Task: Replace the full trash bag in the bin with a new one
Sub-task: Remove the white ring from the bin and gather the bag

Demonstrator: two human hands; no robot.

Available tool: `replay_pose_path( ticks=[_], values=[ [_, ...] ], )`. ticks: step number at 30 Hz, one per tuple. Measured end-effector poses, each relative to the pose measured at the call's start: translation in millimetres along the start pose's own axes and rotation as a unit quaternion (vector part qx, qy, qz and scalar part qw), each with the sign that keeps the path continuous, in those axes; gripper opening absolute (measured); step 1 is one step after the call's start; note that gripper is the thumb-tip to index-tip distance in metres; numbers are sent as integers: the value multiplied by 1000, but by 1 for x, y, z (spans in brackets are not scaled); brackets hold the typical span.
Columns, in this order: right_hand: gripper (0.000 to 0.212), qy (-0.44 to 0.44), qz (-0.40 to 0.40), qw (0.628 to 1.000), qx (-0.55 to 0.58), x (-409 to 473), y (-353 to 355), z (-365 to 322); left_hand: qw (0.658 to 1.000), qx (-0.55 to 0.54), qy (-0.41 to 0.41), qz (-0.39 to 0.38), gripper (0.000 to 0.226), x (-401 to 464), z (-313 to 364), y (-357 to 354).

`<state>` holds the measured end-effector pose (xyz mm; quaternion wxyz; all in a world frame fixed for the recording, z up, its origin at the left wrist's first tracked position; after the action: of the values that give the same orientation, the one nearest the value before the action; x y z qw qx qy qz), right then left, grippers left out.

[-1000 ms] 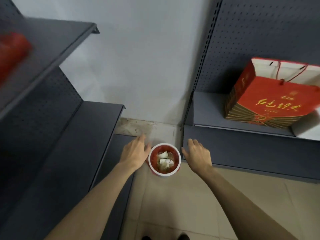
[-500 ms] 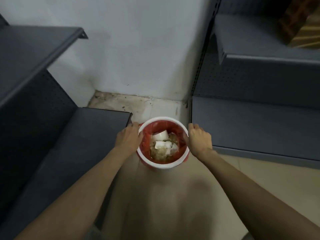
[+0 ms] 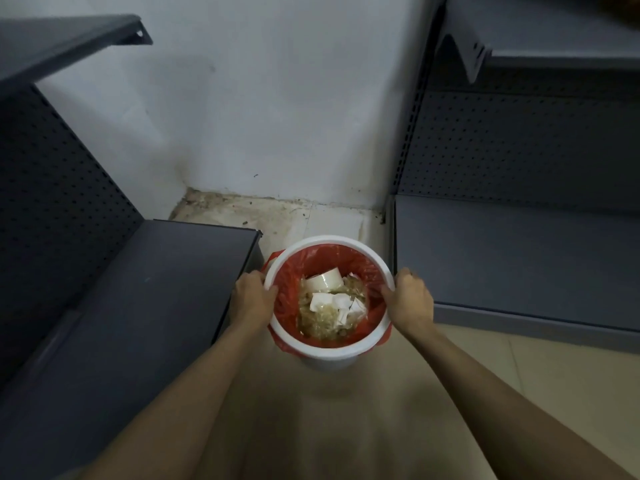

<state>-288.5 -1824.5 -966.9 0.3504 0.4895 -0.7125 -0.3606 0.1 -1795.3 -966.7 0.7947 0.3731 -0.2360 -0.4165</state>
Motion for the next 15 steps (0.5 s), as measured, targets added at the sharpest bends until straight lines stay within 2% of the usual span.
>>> replay_pose_path(
  ticks=[2,5,8,15],
  values=[
    [23,-22,-1,1000,17,3,-3,0,999,-18,33,-8,11,2,-2,-1],
    [18,-33,-7,999,18,4,-8,-3,999,-7,37,-5,10,3,-3,4],
    [17,-28,-7,999,13,1,-12,-9,999,11,34,8,12,6,1,16],
    [16,7,-9,1000,4,-2,-17,-11,999,18,37,-14,12,7,-3,9]
  ],
)
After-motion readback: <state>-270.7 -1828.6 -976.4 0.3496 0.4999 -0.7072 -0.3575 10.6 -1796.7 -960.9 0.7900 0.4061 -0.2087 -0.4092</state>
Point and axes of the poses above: each hand's wrist, its own x-axis towards the middle knuckle, its own y-axis out of the back of the hand, z = x × y, the point moved 6 cm from there along x, towards the middle knuckle, and after that the axes turned 14 degrees about z, right-handed, at the moved point
